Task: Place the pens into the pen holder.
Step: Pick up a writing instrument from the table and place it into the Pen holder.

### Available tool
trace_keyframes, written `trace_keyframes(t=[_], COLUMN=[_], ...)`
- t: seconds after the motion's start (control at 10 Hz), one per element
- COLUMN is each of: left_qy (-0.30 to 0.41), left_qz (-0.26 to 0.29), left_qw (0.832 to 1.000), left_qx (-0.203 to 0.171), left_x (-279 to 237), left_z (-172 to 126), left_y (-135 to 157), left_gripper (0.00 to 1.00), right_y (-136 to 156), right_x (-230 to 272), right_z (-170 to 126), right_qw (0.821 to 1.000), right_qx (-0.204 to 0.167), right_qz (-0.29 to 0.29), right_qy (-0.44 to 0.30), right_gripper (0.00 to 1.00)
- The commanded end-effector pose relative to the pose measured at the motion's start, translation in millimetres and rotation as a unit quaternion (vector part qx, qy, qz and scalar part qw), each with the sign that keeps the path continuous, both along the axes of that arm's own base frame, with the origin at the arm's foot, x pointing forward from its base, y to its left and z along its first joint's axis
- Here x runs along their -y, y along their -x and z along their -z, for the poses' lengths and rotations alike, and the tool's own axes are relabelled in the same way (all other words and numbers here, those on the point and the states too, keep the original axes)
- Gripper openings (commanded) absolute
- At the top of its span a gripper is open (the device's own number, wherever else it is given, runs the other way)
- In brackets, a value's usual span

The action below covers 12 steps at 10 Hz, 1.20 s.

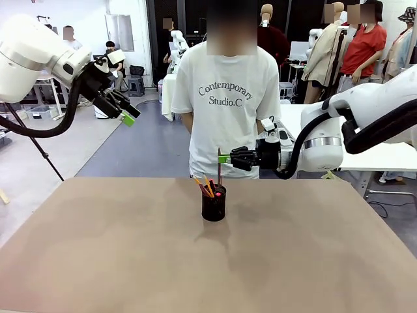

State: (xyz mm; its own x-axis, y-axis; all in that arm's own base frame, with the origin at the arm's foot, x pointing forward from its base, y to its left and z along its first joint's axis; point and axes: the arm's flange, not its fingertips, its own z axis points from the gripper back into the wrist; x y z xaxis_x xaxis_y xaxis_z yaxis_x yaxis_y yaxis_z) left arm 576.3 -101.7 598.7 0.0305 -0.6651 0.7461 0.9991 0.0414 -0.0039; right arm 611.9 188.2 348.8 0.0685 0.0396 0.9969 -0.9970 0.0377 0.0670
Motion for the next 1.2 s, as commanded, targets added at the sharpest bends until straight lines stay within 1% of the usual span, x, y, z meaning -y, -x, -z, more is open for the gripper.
trace_keyframes(t=[0.0,0.1,0.6,0.7,1.1], left_qy=[0.001,0.001,0.001,0.001,0.001], left_qz=[0.0,0.0,0.0,0.0,0.0], left_qw=[1.0,1.0,1.0,1.0,1.0], left_qx=[-0.004,-0.004,-0.004,-0.004,-0.004], left_x=[-1.0,-1.0,-1.0,-1.0,-1.0], left_z=[-0.5,-0.5,-0.5,-0.5,-0.5], left_y=[0.8,0.8,0.8,0.8,0.8], left_gripper=[1.0,1.0,1.0,1.0,1.0], right_y=[-8.0,-9.2,-14.2,-12.6,-11.5], right_x=[-6.8,-8.4,-5.2,-4.6,-2.7], right_z=[4.9,8.1,14.0,14.0,11.6], right_qw=[0.999,0.999,0.999,0.998,0.998], right_qx=[0.029,0.036,0.037,0.041,0.047], right_qz=[0.009,0.009,0.019,0.019,0.012], right_qy=[0.024,0.031,0.032,0.035,0.041], right_gripper=[0.0,0.0,0.0,0.04,0.83])
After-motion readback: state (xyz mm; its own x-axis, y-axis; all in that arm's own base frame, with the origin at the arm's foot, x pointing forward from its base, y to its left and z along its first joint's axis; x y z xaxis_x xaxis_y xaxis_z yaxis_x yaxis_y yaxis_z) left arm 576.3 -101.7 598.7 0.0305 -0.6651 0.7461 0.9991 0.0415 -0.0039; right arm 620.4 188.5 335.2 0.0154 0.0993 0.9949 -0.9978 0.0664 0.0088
